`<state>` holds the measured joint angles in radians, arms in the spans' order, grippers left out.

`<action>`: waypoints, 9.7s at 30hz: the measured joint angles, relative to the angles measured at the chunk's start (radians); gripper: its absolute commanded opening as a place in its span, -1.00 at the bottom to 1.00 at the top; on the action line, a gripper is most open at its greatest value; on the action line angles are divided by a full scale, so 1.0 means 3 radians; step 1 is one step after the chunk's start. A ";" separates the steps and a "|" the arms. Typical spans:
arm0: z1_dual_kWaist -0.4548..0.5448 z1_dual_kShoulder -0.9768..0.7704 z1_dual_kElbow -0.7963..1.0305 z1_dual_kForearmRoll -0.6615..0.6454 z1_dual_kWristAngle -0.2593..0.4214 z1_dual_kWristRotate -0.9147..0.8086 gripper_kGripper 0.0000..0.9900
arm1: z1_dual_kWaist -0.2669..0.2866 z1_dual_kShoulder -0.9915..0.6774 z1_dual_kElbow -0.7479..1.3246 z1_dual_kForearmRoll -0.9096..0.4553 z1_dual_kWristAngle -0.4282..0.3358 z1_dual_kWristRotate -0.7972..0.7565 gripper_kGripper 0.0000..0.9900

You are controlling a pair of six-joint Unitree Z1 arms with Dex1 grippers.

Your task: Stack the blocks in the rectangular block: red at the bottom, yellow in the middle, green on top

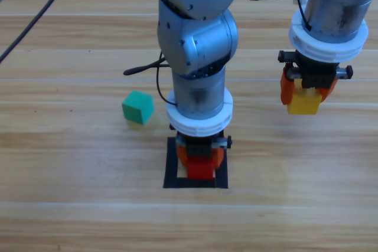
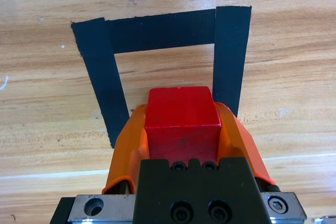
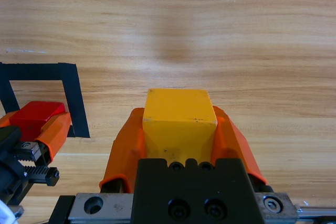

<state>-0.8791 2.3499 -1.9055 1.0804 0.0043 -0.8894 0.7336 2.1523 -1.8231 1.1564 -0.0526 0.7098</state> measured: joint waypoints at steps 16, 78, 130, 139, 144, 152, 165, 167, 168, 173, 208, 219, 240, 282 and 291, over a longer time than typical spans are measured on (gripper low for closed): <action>0.0000 0.0054 -0.0078 0.0003 0.0002 -0.0007 -0.94 | 0.0000 0.0000 0.0000 0.0000 0.0001 -0.0023 -1.00; 0.0839 -0.2017 -0.0118 0.0754 0.0695 0.1706 1.00 | 0.0700 0.0115 -0.0912 0.0353 0.0081 0.0058 -1.00; 0.1522 -0.2007 0.0595 0.0223 -0.0178 0.2444 1.00 | 0.0844 0.1325 -0.2184 0.1078 0.0169 0.0482 -1.00; 0.1522 -0.2000 0.0662 0.0216 -0.0178 0.2444 1.00 | 0.0846 0.1377 -0.2196 0.1079 0.0284 0.0480 -1.00; 0.1522 -0.1978 0.0662 0.0205 -0.0178 0.2449 1.00 | 0.0846 0.1382 -0.2203 0.1079 0.0285 0.0477 -1.00; 0.1522 -0.1970 0.0662 0.0202 -0.0178 0.2464 1.00 | 0.0846 0.1382 -0.2204 0.1079 0.0285 0.0477 -1.00; 0.1522 -0.1967 0.0662 0.0201 -0.0178 0.2474 1.00 | 0.0846 0.1395 -0.2204 0.1080 0.0285 0.0460 0.71; 0.1522 -0.1965 0.0662 0.0196 -0.0178 0.2481 1.00 | 0.0846 0.1397 -0.2212 0.1080 0.0285 0.0445 0.96; 0.1522 -0.1964 0.0662 0.0194 -0.0178 0.2482 1.00 | 0.0846 0.1397 -0.2213 0.1080 0.0285 0.0438 1.00; 0.1522 -0.1963 0.0662 0.0190 -0.0178 0.2482 1.00 | 0.0846 0.1397 -0.2213 0.1080 0.0259 0.0382 1.00; 0.1015 -0.0549 0.0025 0.0154 0.0107 0.2043 0.97 | 0.0314 -0.2799 0.2525 -0.2270 0.0945 -0.2591 0.98; 0.0995 -0.0272 0.0001 0.0154 0.0216 0.1997 0.94 | 0.0297 -0.2815 0.2525 -0.2230 0.1203 -0.2778 0.98; 0.0995 -0.0032 -0.0105 0.0132 0.0258 0.1996 0.91 | 0.0296 -0.2740 0.2525 -0.2230 0.1252 -0.2822 0.98; 0.0183 -0.0464 -0.1148 0.1089 0.0249 0.0499 -0.94 | 0.0296 -0.2739 0.2527 -0.2230 0.1266 -0.2829 0.98; 0.0018 -0.0377 -0.1021 0.1089 0.0215 0.0413 -0.94 | 0.0296 -0.2735 0.2528 -0.2230 0.1269 -0.2829 0.98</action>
<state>-0.8737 2.2368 -2.2120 1.4072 0.0689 -0.7657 0.8223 1.3319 -1.0646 0.4875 0.3280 -0.1389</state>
